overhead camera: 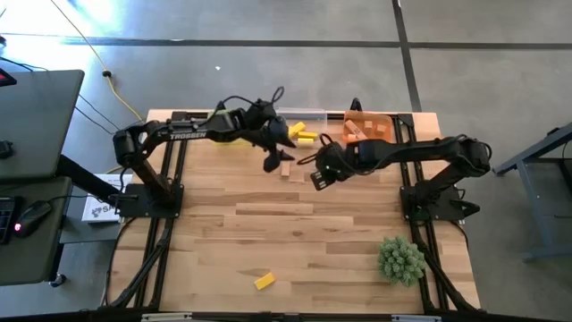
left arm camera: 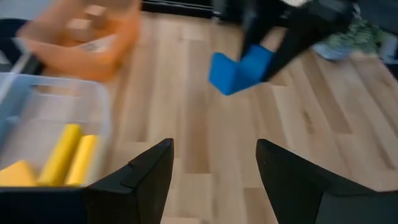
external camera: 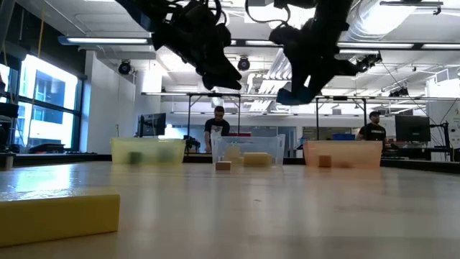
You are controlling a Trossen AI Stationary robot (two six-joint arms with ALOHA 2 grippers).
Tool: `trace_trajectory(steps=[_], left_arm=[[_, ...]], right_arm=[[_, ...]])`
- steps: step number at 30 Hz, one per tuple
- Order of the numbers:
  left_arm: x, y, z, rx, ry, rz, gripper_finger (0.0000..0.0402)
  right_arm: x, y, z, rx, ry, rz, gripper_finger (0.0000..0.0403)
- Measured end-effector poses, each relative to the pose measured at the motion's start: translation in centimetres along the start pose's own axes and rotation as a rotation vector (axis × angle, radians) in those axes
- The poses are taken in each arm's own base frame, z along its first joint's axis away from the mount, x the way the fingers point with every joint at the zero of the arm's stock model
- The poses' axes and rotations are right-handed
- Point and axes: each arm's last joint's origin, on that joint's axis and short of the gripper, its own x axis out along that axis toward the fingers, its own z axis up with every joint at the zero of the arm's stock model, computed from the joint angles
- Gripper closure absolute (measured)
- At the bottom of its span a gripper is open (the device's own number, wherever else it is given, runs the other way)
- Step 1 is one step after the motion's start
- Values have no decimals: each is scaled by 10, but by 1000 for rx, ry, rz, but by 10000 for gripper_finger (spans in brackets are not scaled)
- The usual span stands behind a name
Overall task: Sort & place blocks by color
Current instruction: Put the blue block into the yellow bin
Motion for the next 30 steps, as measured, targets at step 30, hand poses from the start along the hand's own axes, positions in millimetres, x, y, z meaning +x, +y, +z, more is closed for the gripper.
trace_trajectory(steps=[30], left_arm=[[29,-91,8,-184,62,-203,184]], right_arm=[[-22,23,9,-617,146,478,294]])
